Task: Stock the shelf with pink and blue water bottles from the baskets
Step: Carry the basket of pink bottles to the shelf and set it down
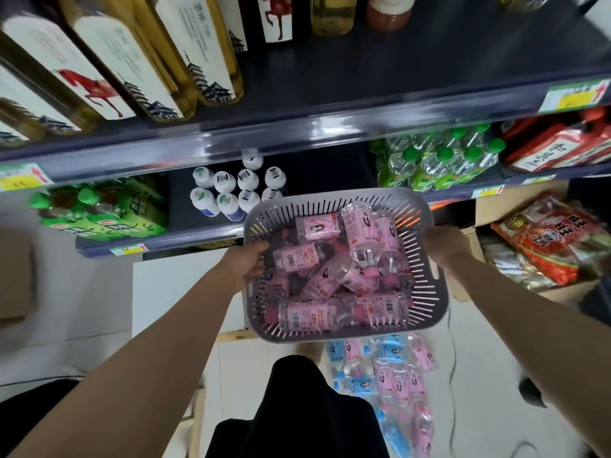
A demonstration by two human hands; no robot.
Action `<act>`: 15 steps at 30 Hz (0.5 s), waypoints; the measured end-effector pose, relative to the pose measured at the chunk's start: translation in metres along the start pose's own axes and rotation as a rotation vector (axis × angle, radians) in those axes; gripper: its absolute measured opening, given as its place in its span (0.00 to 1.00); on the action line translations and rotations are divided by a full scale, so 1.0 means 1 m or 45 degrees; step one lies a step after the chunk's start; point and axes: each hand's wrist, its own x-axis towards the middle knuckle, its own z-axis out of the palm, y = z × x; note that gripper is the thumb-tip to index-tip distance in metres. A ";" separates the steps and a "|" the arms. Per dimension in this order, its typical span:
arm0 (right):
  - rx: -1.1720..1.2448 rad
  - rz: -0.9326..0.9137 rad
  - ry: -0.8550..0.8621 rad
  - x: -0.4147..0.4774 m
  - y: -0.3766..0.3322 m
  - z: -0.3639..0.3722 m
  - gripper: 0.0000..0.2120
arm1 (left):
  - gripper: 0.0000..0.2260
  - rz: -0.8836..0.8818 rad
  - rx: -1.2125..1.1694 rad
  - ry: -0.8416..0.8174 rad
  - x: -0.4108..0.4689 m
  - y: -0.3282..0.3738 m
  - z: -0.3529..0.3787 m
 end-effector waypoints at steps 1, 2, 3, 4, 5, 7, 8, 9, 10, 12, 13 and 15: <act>-0.142 -0.084 0.072 -0.010 -0.004 -0.005 0.18 | 0.08 0.064 0.154 0.043 -0.006 0.000 -0.001; -0.237 -0.155 0.103 -0.021 -0.008 -0.010 0.17 | 0.09 0.146 0.356 0.104 -0.012 0.001 -0.003; -0.315 -0.241 0.134 -0.030 -0.012 -0.014 0.16 | 0.09 0.245 0.552 0.160 -0.020 0.002 -0.006; -0.402 -0.333 0.152 -0.041 -0.016 -0.019 0.15 | 0.09 0.352 0.692 0.188 -0.031 0.004 -0.010; -0.477 -0.445 0.152 -0.051 -0.020 -0.024 0.15 | 0.10 0.448 0.784 0.173 -0.043 0.007 -0.013; -0.618 -0.718 0.092 -0.072 -0.028 -0.034 0.14 | 0.08 0.613 0.912 0.103 -0.072 0.013 -0.018; -0.665 -0.828 0.042 -0.087 -0.032 -0.040 0.15 | 0.06 0.676 0.977 0.079 -0.089 0.015 -0.021; -0.710 -0.923 0.002 -0.101 -0.034 -0.046 0.16 | 0.07 0.741 1.032 0.069 -0.106 0.016 -0.025; -0.755 -1.013 -0.020 -0.117 -0.037 -0.054 0.16 | 0.09 0.807 1.087 0.077 -0.124 0.016 -0.030; -0.852 -1.150 -0.006 -0.152 -0.040 -0.068 0.18 | 0.11 0.947 1.200 0.126 -0.159 0.010 -0.040; -0.912 -1.199 0.014 -0.169 -0.041 -0.074 0.19 | 0.11 0.996 1.249 0.164 -0.176 0.005 -0.045; -1.008 -1.308 0.061 -0.205 -0.040 -0.084 0.20 | 0.11 1.047 1.304 0.249 -0.213 -0.011 -0.057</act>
